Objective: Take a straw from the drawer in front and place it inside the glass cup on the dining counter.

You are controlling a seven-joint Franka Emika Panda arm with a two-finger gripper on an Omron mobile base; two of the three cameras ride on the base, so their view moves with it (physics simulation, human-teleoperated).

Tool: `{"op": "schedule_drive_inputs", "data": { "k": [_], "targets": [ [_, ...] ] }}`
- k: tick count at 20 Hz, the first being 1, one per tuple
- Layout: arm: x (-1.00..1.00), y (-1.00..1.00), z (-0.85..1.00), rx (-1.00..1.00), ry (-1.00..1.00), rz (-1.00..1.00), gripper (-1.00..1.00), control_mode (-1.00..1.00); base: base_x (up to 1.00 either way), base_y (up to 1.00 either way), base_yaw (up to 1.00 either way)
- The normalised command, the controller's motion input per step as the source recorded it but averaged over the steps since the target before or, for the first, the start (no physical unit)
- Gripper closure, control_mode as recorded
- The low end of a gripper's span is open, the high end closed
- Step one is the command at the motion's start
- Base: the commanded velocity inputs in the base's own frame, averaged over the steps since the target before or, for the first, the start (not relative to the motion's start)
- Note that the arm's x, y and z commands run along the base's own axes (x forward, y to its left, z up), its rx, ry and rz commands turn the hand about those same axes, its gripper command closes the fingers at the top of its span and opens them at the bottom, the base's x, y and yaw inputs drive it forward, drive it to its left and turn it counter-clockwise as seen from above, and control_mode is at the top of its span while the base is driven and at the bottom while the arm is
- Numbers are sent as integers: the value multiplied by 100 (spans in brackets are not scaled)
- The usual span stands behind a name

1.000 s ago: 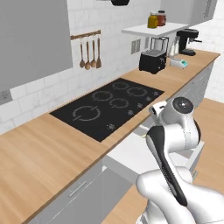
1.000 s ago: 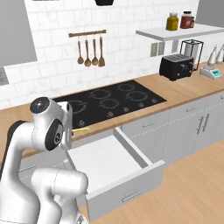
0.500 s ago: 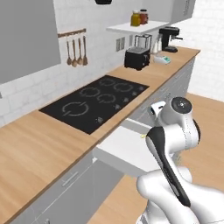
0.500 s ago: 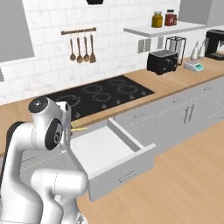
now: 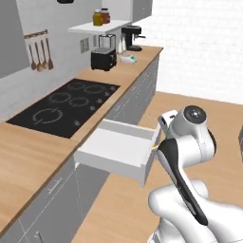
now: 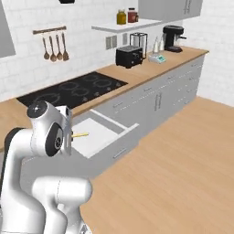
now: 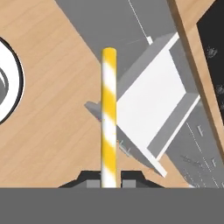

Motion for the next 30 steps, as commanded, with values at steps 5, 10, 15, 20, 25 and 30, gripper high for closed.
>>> {"op": "schedule_drive_inputs", "data": {
  "k": [5,10,15,20,25,30],
  "targets": [
    [0,0,0,0,0,0,100,100,-34,-1,-67],
    [0,0,0,0,0,0,100,100,-26,-12,-59],
    [0,0,0,0,0,0,100,100,-63,-30,-49],
    [0,0,0,0,0,0,100,100,-94,-35,-38],
    [0,0,0,0,0,0,100,100,-100,-33,-32],
    [0,0,0,0,0,0,100,100,-100,-27,-31]
  ]
}}
